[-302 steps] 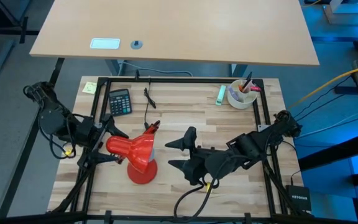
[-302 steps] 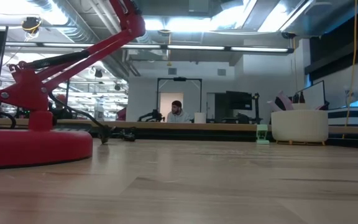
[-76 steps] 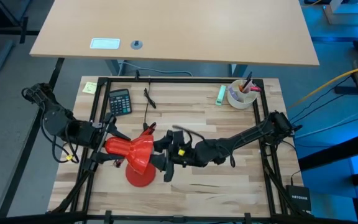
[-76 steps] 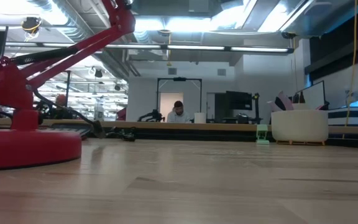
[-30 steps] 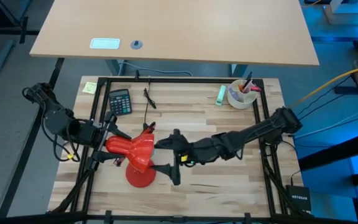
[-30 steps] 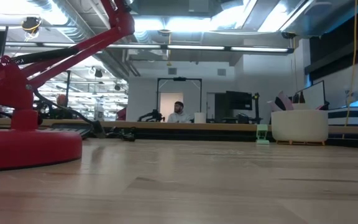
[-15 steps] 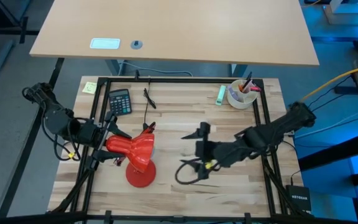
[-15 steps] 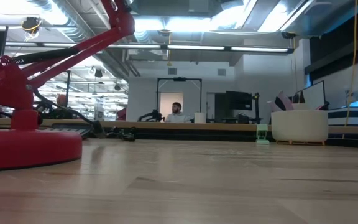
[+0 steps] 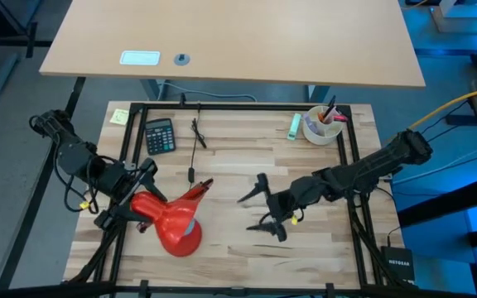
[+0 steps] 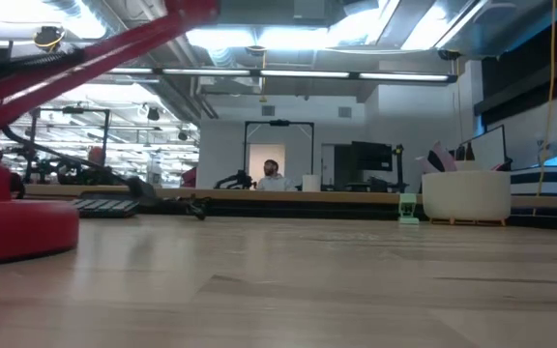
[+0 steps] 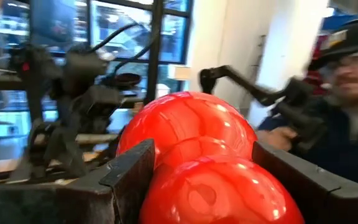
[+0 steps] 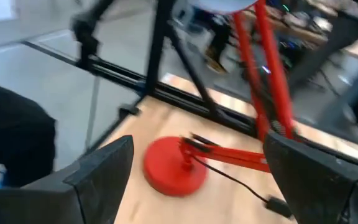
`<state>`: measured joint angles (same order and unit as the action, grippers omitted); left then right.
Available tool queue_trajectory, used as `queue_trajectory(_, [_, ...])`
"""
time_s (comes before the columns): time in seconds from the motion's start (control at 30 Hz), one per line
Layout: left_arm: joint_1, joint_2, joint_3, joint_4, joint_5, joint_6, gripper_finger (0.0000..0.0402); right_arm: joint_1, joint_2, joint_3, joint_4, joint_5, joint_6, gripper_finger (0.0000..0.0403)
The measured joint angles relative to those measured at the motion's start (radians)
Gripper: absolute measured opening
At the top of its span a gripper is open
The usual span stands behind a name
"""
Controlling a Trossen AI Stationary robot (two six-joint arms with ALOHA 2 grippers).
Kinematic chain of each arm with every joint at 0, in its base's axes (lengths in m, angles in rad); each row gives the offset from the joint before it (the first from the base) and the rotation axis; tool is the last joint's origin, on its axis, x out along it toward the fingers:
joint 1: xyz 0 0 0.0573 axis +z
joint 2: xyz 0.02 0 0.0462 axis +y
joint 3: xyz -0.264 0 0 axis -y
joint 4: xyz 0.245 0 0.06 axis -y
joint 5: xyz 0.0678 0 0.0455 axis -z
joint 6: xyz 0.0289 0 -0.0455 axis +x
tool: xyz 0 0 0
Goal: Screw lightbulb
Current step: Insert the light bulb into the orange desk lamp
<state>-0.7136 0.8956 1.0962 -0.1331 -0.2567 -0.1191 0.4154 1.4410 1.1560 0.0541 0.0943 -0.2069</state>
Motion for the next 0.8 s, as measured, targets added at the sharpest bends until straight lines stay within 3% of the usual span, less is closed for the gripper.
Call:
queue_trajectory(0.13, [0.003, -0.005, 0.000, 0.000, 0.032, -0.018, 0.0253, -0.012, 0.002, -0.165, 0.315, -0.090, -0.011, 0.0360])
queue_trajectory(0.27, [0.003, -0.006, 0.000, 0.004, 0.030, -0.021, 0.0253, -0.012, 0.004, -0.268, 0.527, -0.071, -0.032, 0.0360])
queue_trajectory(0.43, [0.004, -0.008, 0.000, 0.007, 0.028, -0.022, 0.0253, -0.010, 0.004, -0.280, 0.573, -0.035, -0.012, 0.0360])
queue_trajectory(0.8, [0.028, -0.008, 0.001, 0.009, 0.023, -0.044, 0.0252, -0.010, 0.006, -0.225, 0.604, -0.063, 0.048, 0.0360])
